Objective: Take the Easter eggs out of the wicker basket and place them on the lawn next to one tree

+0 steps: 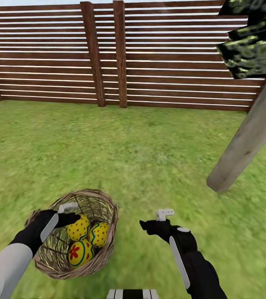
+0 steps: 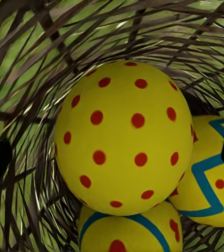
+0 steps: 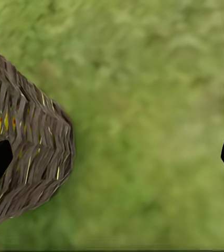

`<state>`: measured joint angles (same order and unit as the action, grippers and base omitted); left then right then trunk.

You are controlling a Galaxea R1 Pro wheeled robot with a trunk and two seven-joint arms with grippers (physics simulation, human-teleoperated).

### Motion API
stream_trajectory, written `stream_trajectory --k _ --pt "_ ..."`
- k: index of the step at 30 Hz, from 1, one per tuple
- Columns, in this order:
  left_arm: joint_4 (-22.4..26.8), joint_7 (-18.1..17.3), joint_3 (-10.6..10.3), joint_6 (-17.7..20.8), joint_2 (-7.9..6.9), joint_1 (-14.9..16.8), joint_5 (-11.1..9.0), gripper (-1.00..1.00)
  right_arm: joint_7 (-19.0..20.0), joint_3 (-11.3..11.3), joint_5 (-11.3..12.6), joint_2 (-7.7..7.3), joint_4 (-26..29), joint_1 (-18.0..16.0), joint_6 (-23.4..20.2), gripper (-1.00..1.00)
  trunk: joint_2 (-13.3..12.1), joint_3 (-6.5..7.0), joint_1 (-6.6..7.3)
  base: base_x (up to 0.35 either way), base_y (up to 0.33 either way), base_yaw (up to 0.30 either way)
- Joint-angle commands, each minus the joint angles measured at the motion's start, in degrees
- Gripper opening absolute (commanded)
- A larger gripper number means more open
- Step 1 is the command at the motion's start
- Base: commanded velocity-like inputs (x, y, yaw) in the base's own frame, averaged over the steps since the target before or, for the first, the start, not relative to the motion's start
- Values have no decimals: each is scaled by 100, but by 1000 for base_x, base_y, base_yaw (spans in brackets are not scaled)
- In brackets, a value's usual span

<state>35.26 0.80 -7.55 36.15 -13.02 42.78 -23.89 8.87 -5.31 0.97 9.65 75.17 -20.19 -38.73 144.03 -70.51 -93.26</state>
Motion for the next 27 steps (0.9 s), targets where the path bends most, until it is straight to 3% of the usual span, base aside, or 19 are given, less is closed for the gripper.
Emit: stream_trajectory --k 1,22,27 --pt "7 8 -28 17 -7 2 -18 100 10 4 9 2 7 -2 -29 100 4 -27 -1 0 0 3" --pt "19 9 -55 -427 -7 -5 25 100 43 4 9 2 7 -2 -29 100 32 -492 -55 0 0 0" --pt "39 -43 -78 -427 4 -2 17 100 44 4 9 2 7 -2 -29 100 32 -492 -55 0 0 0"
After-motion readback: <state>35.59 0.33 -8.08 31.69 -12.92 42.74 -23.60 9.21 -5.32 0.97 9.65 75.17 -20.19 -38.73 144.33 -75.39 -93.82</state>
